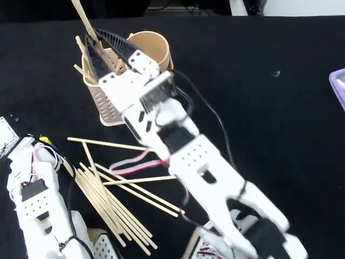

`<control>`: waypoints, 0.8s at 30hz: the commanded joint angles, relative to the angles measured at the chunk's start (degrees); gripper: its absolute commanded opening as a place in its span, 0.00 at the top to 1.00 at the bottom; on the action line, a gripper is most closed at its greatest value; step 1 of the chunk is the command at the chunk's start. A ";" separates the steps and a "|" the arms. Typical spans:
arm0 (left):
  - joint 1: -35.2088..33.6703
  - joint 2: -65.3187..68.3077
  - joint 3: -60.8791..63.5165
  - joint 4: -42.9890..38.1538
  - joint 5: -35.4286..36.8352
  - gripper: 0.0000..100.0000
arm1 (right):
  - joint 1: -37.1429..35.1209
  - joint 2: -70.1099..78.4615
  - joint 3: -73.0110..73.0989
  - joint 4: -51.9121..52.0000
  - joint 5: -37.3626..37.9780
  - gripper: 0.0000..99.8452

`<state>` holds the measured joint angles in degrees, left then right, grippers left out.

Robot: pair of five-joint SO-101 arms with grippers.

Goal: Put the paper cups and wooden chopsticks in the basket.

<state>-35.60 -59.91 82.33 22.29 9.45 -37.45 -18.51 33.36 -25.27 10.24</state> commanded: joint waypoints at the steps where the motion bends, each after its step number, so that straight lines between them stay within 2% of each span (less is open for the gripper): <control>1: 0.40 -1.05 -0.57 -0.97 0.18 0.88 | 2.64 6.02 -6.55 -1.85 -0.35 0.99; 5: 0.40 -1.05 -0.57 -0.97 0.18 0.88 | 2.55 9.54 -7.78 0.62 -0.35 0.99; 10: 0.40 -1.05 -0.57 -0.97 0.18 0.88 | 2.73 9.54 -12.00 16.53 -2.73 0.86; 14: 0.40 -1.05 -0.57 -0.97 0.18 0.88 | 2.90 8.13 -15.69 25.85 -8.62 0.84; 19: 0.40 -1.05 -0.57 -0.97 0.18 0.88 | 2.64 0.13 -14.37 34.11 -8.70 0.84; 24: 0.31 -1.05 -0.57 -0.97 0.18 0.88 | 1.49 -13.58 -4.09 50.55 -8.70 0.84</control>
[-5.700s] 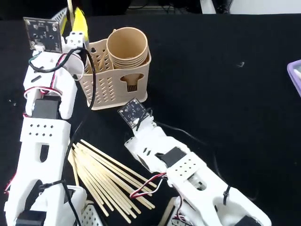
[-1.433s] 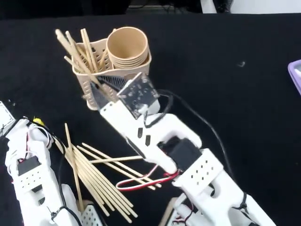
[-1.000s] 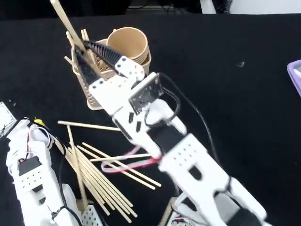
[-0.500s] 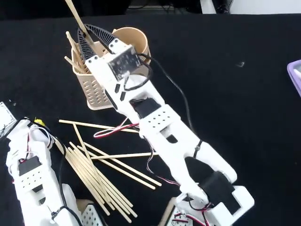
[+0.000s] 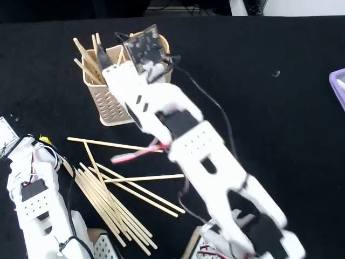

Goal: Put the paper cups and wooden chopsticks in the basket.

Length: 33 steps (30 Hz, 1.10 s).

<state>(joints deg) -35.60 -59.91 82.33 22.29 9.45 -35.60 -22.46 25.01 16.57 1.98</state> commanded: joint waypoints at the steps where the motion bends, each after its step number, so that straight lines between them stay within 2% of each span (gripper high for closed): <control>1: 0.31 -1.05 -0.57 -0.97 0.18 0.88 | -1.49 -12.88 7.43 12.40 -0.44 0.84; 4: 0.31 -1.05 -0.57 -0.97 0.18 0.87 | -6.24 -22.55 19.30 20.66 -0.97 0.84; 6: 0.31 -1.05 -0.57 -0.97 0.18 0.87 | -11.52 -28.09 29.14 21.54 -0.97 0.84; 10: 0.31 -1.05 -0.57 -0.97 0.18 0.87 | -22.86 -34.68 46.29 16.18 -1.05 0.84; 14: -1.54 -1.05 -0.66 -0.97 0.26 0.87 | -32.62 -33.27 54.46 7.82 -3.78 0.84; 16: -2.86 -1.05 -0.92 -0.97 0.62 0.87 | -35.60 -30.55 54.99 5.45 -6.33 0.83; 20: -6.81 -1.05 -1.19 -1.41 1.41 0.88 | -36.66 -22.46 51.47 3.87 -10.11 0.71; 23: -11.91 -0.62 -1.19 -3.78 7.30 0.88 | -36.75 -14.46 47.60 3.78 -14.59 0.65; 27: -15.87 -0.53 -1.19 -4.22 13.63 0.87 | -37.01 -2.95 41.45 3.78 -16.09 0.64; 33: -16.22 -0.62 -1.19 -4.31 13.71 0.87 | -37.89 10.15 31.78 4.31 -16.09 0.64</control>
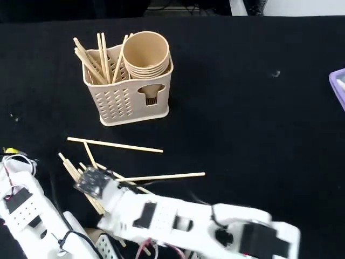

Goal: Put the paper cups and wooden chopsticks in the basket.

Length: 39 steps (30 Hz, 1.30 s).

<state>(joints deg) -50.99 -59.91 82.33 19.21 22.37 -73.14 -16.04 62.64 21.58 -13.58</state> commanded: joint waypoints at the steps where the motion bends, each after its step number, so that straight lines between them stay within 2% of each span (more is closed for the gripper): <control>1: -0.84 -0.62 -1.19 -1.23 0.79 0.87 | -0.09 4.62 -6.46 -0.09 -0.53 0.64; 15: -3.03 -0.53 -2.15 -0.79 1.05 0.87 | -0.44 5.85 -8.13 2.99 -0.35 0.64; 19: -3.03 -0.53 -2.15 -0.79 1.05 0.87 | -0.44 5.85 -9.63 7.91 -0.35 0.64; 24: -3.30 -1.05 -2.15 -0.79 1.05 0.87 | -4.13 5.93 -10.15 9.32 -0.44 0.64; 28: -5.93 -1.05 -2.24 -1.05 1.14 0.87 | -4.22 8.66 -11.91 9.85 -0.53 0.64; 39: -6.55 -0.79 -4.44 1.85 1.23 0.88 | -1.32 19.38 -23.34 25.93 1.58 0.64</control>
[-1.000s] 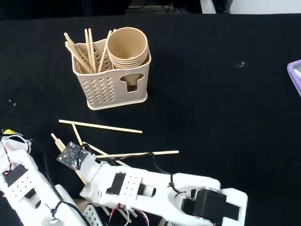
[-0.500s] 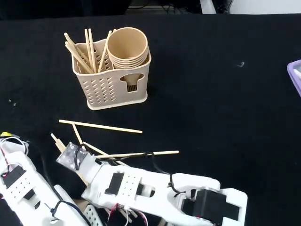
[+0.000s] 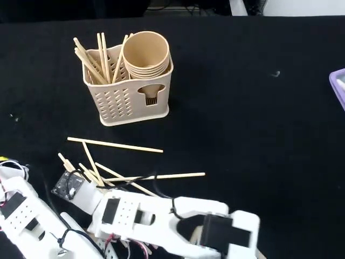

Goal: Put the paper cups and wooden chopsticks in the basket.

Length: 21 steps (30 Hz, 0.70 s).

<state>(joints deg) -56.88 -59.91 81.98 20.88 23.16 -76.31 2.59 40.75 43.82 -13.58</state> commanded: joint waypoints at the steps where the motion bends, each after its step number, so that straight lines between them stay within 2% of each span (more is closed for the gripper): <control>1: -0.66 -0.62 -4.09 0.00 0.44 0.88 | 1.93 0.75 -1.45 4.57 3.34 0.66; 4: -0.66 -0.62 -4.09 0.00 0.44 0.88 | 3.52 0.31 -0.92 5.19 6.33 0.75; 8: -0.66 -0.62 -4.09 0.00 0.44 0.88 | 8.79 -1.01 1.36 5.36 6.59 0.93; 10: -0.57 -0.62 -4.09 -0.09 0.44 0.87 | 11.43 -2.15 2.42 5.36 8.18 0.99; 16: -0.31 -0.62 -4.09 -0.18 0.44 0.87 | 19.08 -7.16 5.41 8.35 18.02 0.99; 21: -0.31 -0.62 -4.09 -0.18 0.44 0.87 | 26.11 -11.91 7.60 9.85 32.18 0.99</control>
<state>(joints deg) -56.88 -59.91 81.80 20.88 23.16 -55.21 -5.58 47.43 52.35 10.86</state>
